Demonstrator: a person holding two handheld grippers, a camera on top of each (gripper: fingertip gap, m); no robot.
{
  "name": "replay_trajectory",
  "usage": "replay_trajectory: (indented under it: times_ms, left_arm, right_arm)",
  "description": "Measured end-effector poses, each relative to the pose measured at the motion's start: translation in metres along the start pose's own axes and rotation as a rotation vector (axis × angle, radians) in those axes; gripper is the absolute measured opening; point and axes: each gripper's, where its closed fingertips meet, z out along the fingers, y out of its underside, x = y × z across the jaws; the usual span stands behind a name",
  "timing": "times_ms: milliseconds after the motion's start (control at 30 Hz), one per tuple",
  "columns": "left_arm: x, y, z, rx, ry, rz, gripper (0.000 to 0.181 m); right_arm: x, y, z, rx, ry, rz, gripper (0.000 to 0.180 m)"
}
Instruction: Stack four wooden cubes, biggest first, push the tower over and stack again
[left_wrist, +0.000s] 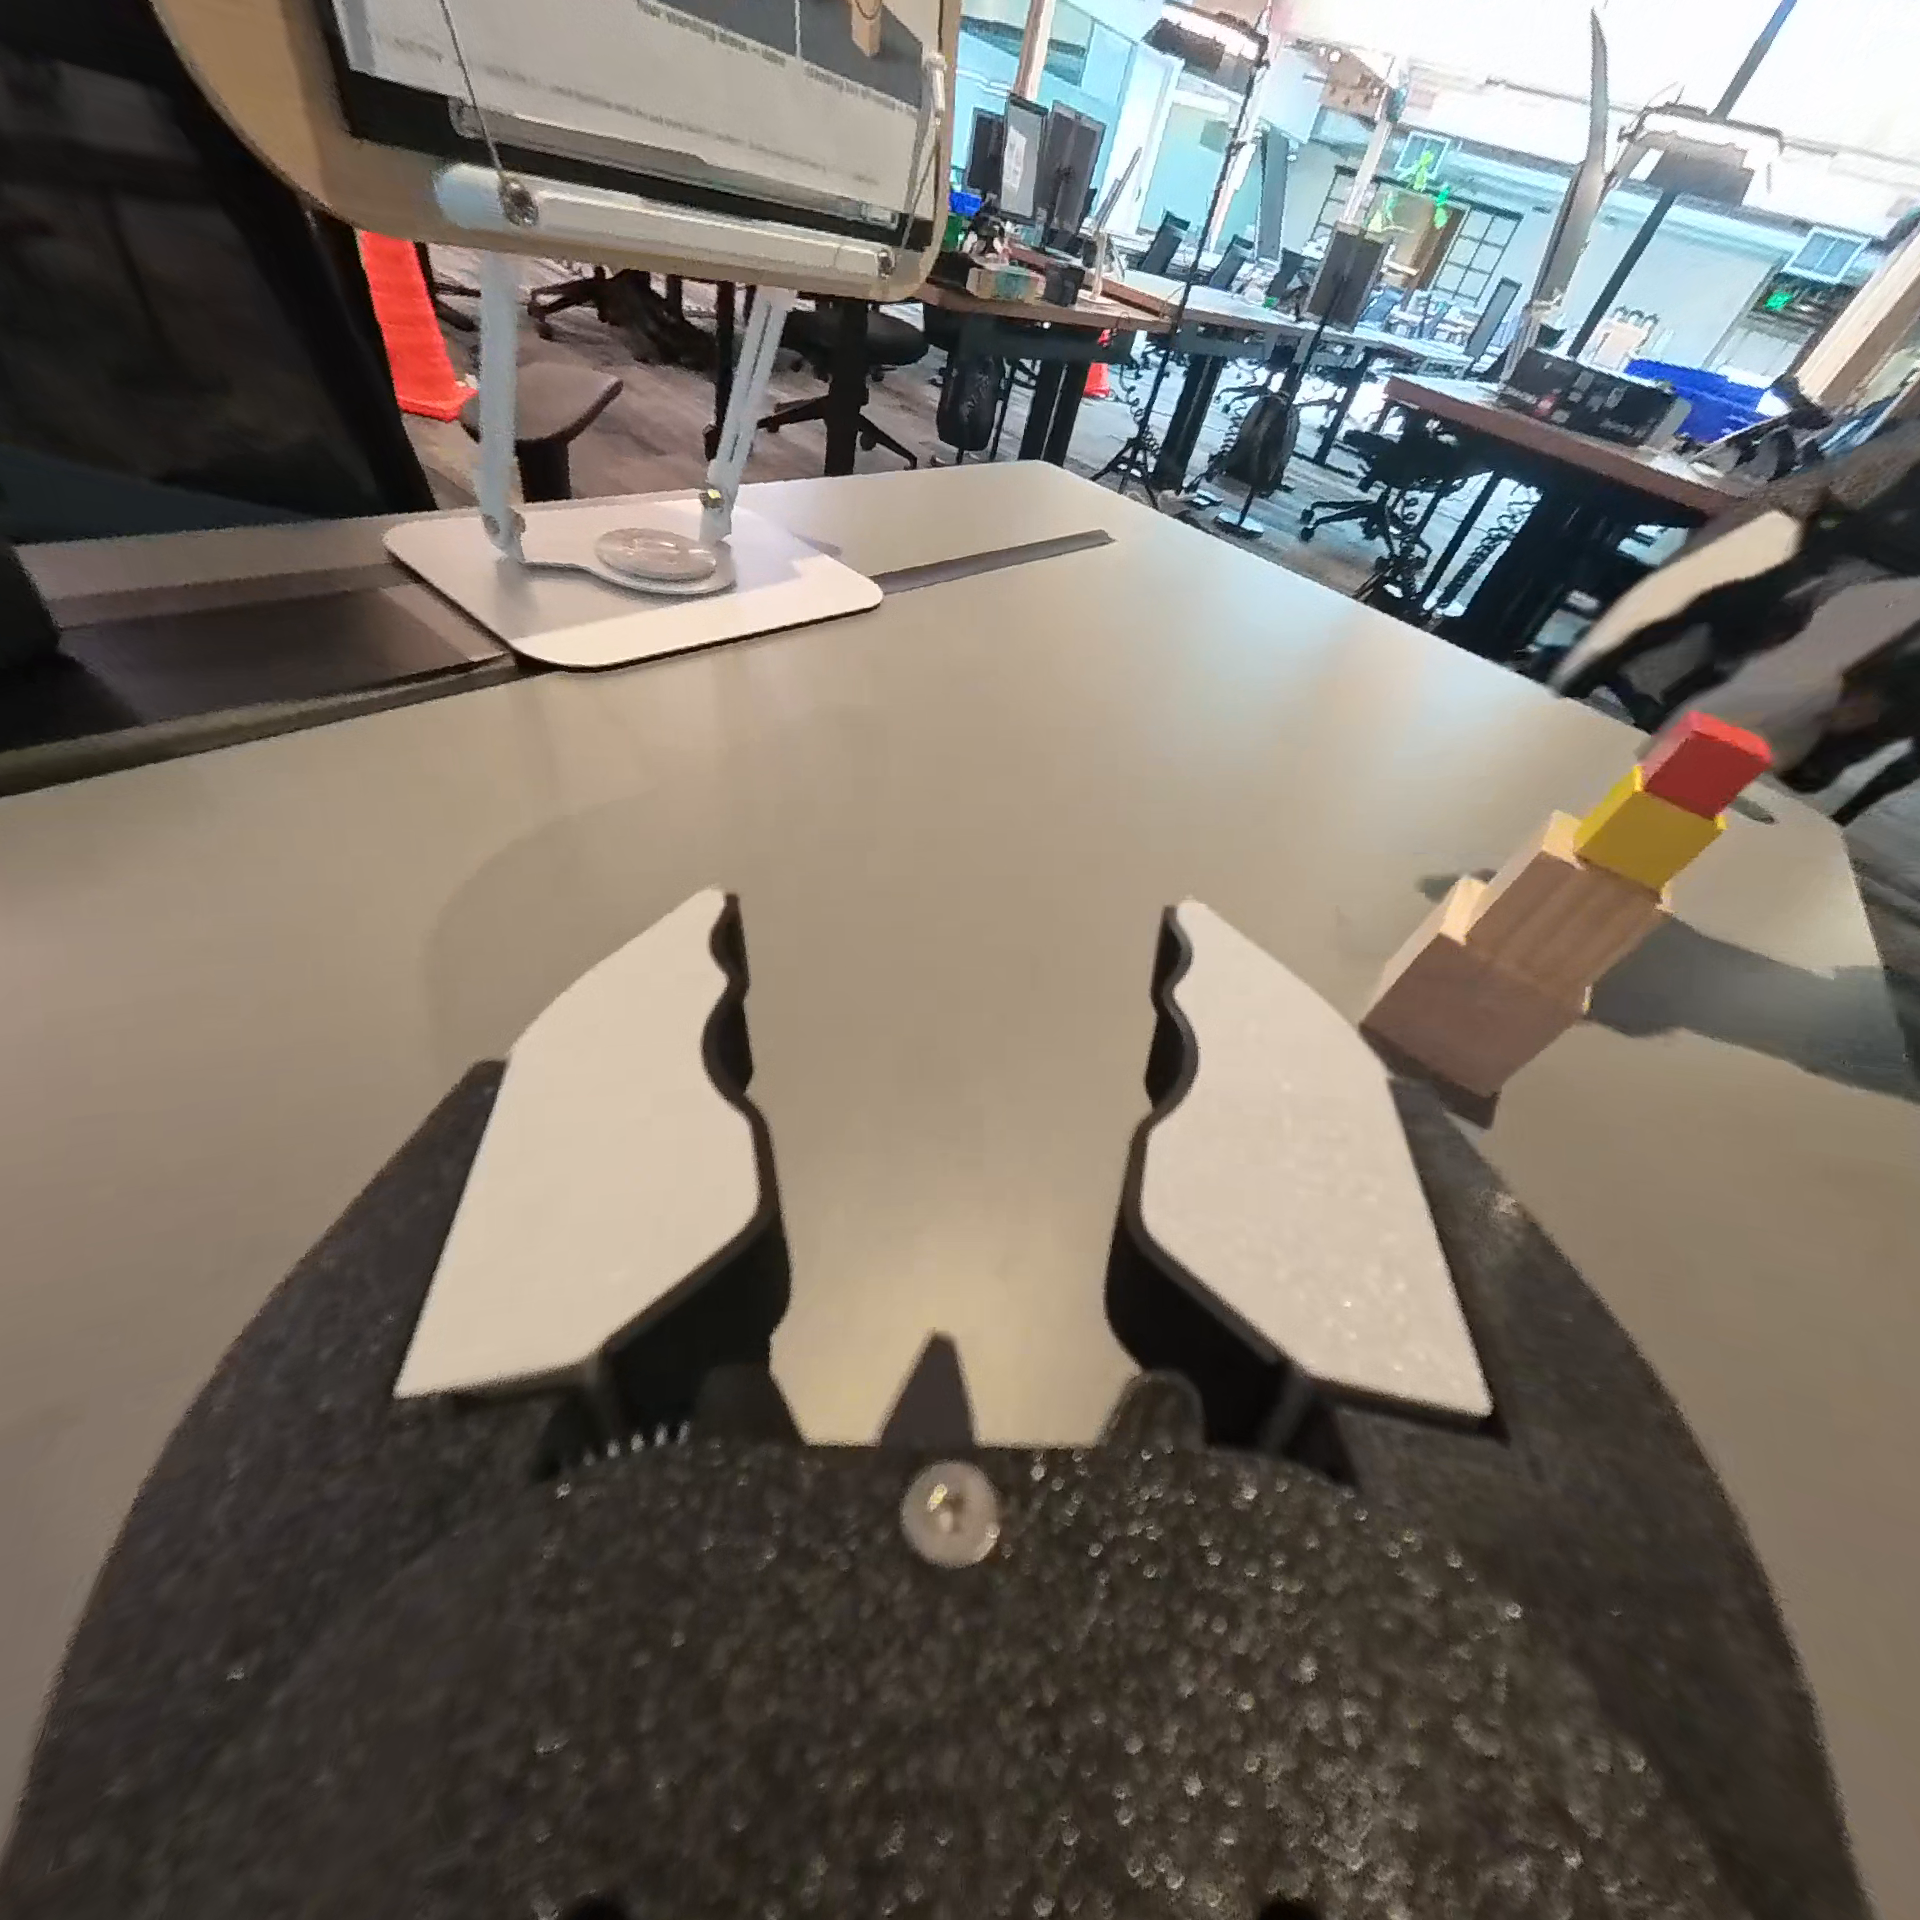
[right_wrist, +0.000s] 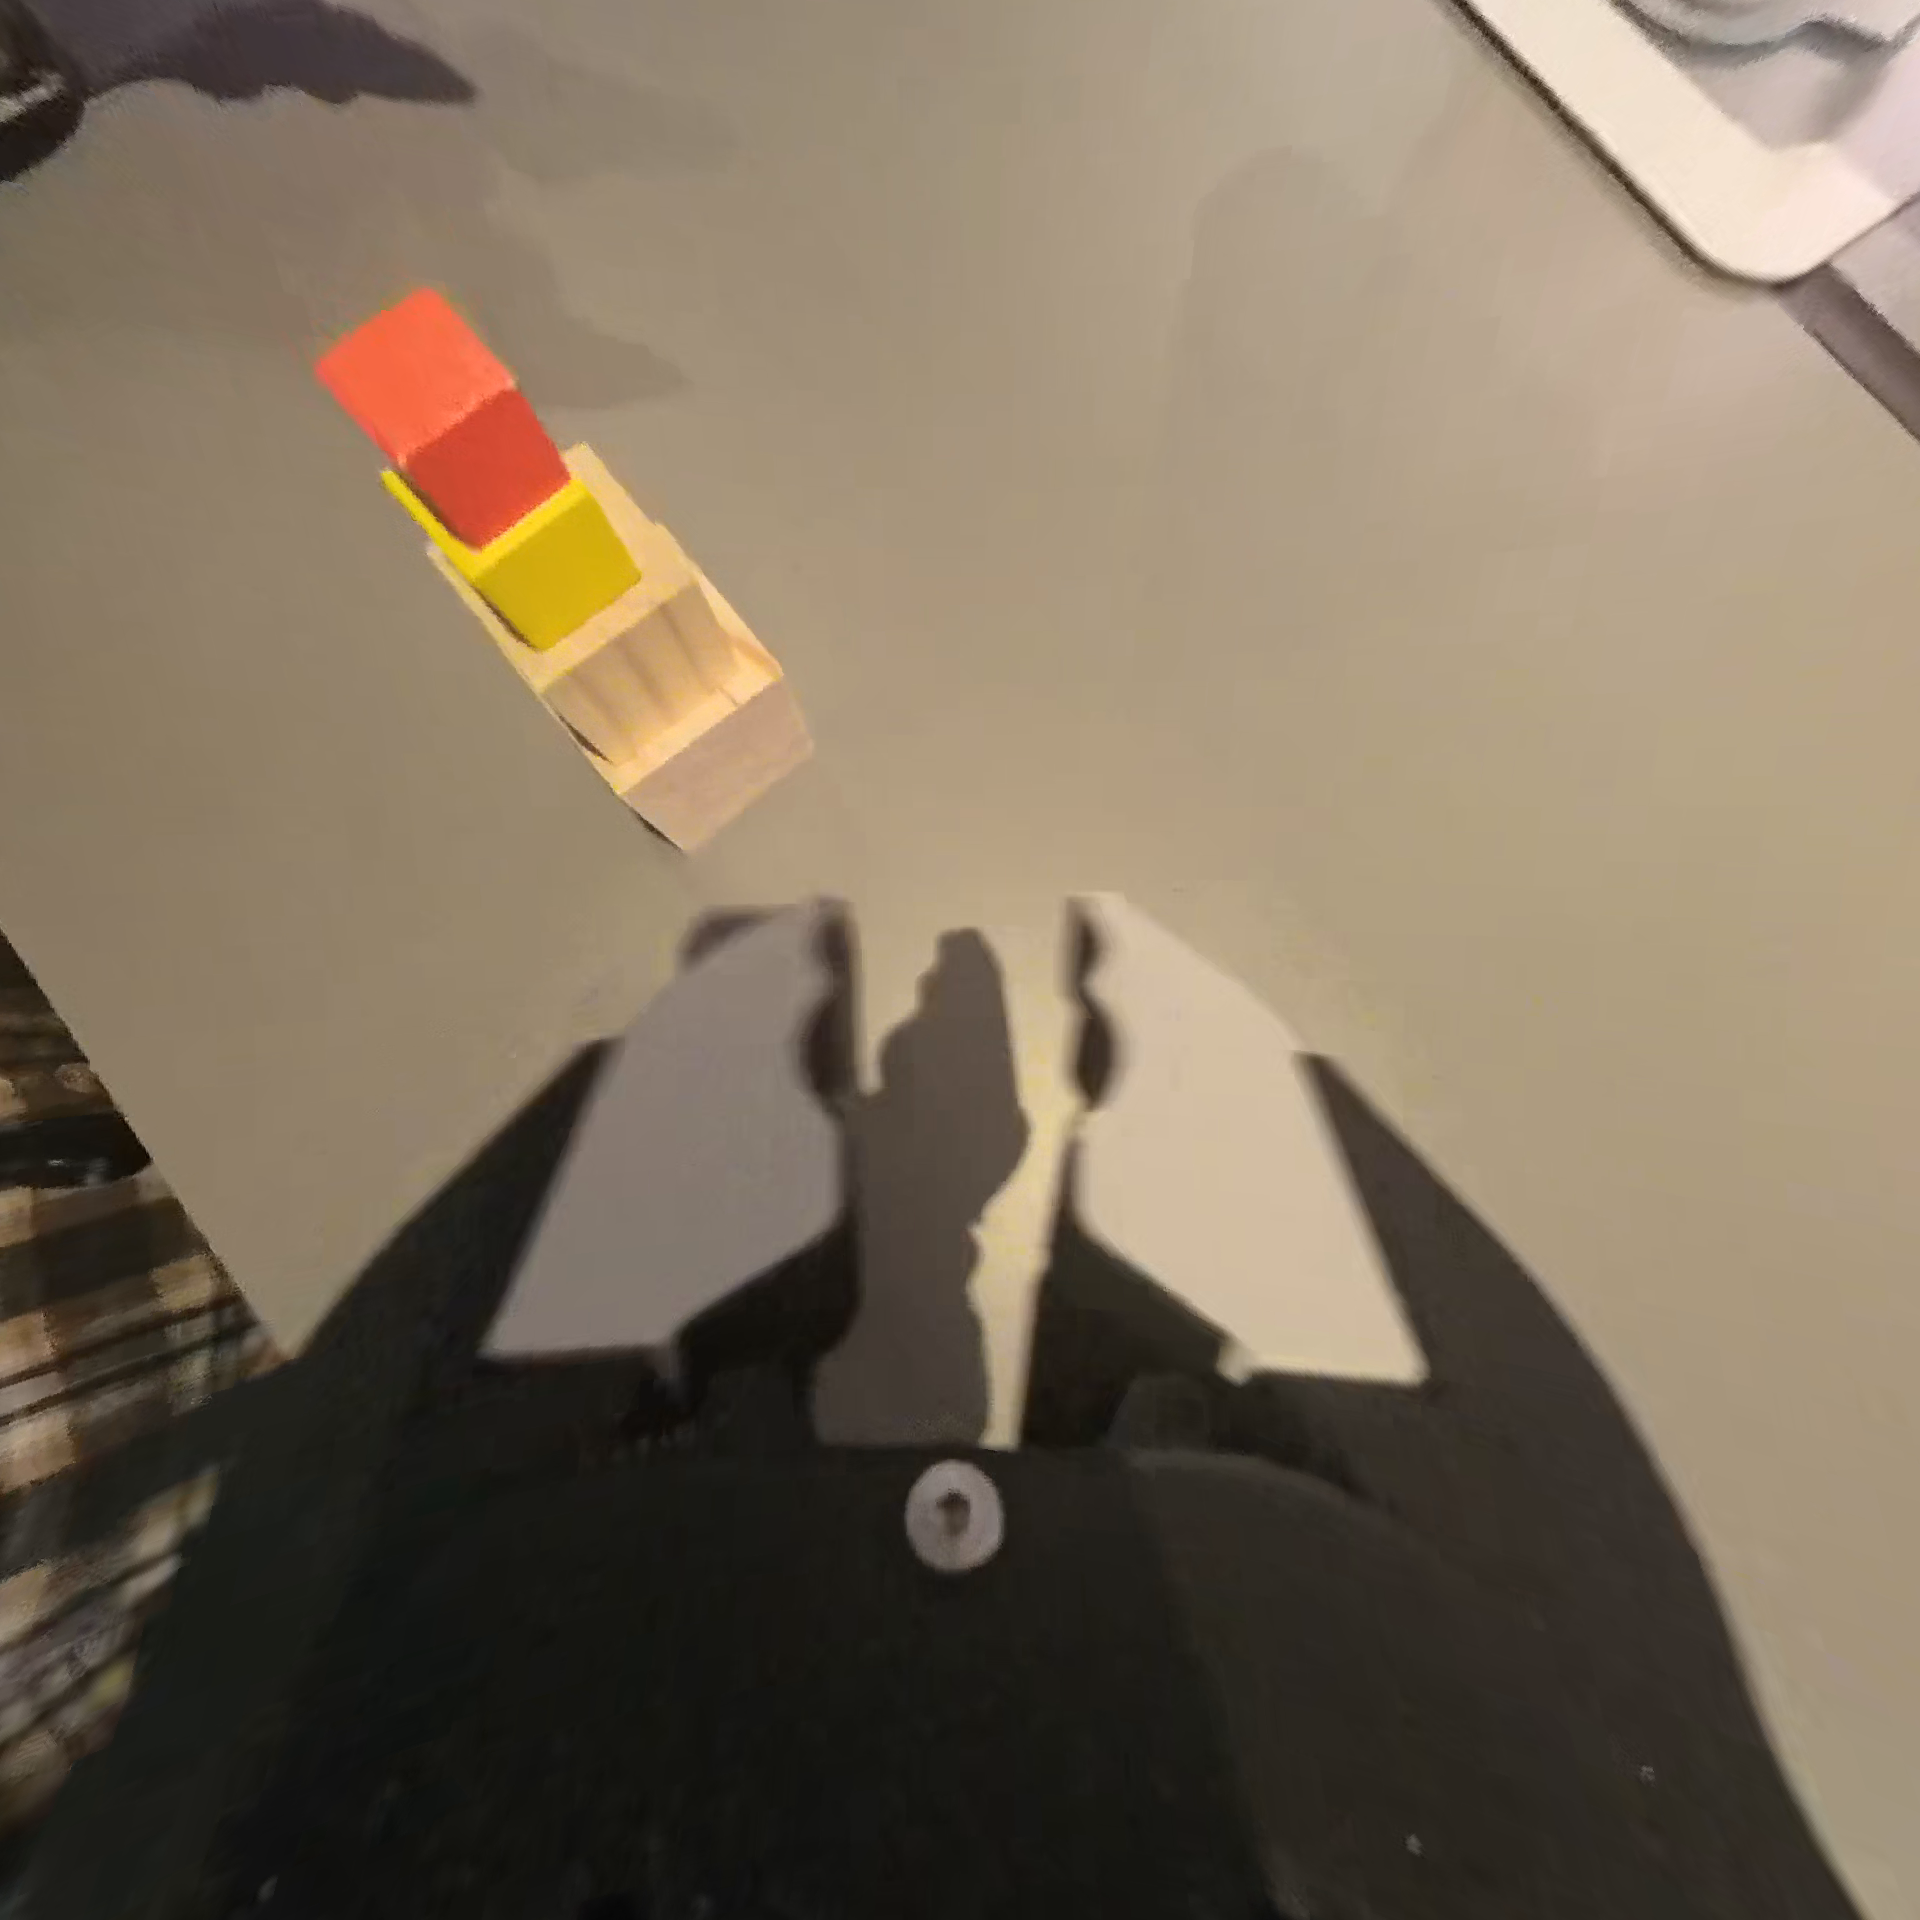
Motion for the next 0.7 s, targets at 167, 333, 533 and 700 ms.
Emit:
replay_trajectory:
  times_ms: [167,333,533,700]
  left_arm:
    - [0.002,-0.006,-0.005,0.026,-0.008,0.0,0.07]
    - [0.001,-0.002,-0.005,0.01,-0.012,-0.017,0.067]
    - [-0.007,-0.002,-0.008,0.001,-0.068,-0.007,0.066]
    - [-0.012,-0.006,-0.013,0.017,-0.088,-0.028,0.065]
  right_arm:
    - [-0.011,-0.011,0.013,-0.079,-0.047,0.184,0.0]
    - [-0.027,0.005,0.036,-0.242,-0.078,0.487,0.0]
    - [-0.043,0.008,0.043,-0.34,-0.083,0.757,0.0]
    - [-0.066,-0.011,0.051,-0.358,-0.125,0.798,0.0]
